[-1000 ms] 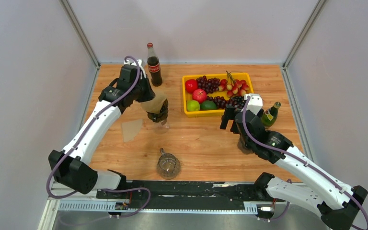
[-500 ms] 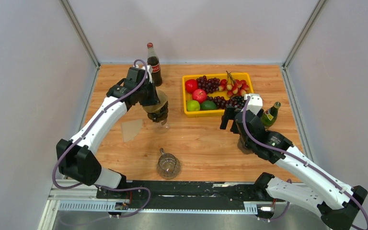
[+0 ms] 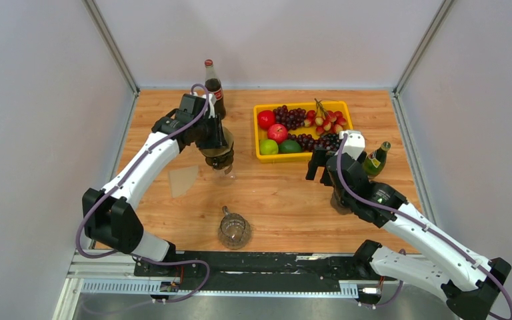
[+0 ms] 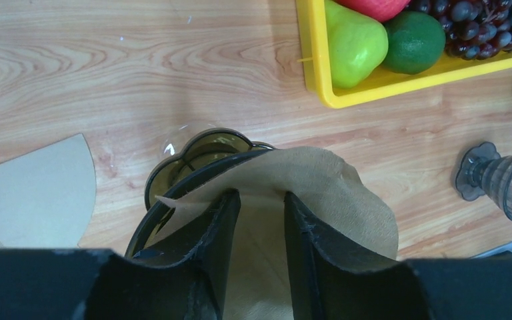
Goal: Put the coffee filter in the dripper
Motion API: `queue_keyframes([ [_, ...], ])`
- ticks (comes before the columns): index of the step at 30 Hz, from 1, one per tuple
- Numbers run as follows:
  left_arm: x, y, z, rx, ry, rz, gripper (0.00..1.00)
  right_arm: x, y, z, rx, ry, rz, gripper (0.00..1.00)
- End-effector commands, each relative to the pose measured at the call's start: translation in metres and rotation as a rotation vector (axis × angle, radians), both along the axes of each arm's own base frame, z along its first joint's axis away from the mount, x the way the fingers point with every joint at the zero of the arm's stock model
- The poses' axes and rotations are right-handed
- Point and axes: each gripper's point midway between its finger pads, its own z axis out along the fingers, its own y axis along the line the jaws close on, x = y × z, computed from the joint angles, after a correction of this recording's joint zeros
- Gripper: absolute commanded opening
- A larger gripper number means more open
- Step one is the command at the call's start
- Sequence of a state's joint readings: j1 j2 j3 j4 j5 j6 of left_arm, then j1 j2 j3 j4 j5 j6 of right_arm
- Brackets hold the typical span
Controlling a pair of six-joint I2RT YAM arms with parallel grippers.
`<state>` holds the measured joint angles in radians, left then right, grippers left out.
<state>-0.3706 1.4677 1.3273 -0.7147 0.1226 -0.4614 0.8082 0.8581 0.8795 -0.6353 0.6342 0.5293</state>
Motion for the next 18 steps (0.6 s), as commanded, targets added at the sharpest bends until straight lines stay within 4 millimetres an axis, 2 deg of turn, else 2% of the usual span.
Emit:
queue_keyframes([
  [1,0.0032,0.0002,0.0035,0.005,-0.013,-0.021,0.45,0.0031,0.0013,0.0010,0.001,-0.011,0.002,1.00],
  [10,0.0028,0.0031,0.0044,0.018,-0.014,-0.015,0.55,0.0033,0.0009,0.0003,-0.003,-0.009,0.002,1.00],
  [13,0.0026,0.0047,0.0049,0.023,-0.015,-0.008,0.55,0.0035,0.0010,0.0004,-0.004,-0.010,0.003,1.00],
  [18,0.0024,0.0056,0.0031,0.030,-0.008,-0.004,0.48,0.0037,0.0019,-0.0005,-0.006,-0.007,0.006,1.00],
])
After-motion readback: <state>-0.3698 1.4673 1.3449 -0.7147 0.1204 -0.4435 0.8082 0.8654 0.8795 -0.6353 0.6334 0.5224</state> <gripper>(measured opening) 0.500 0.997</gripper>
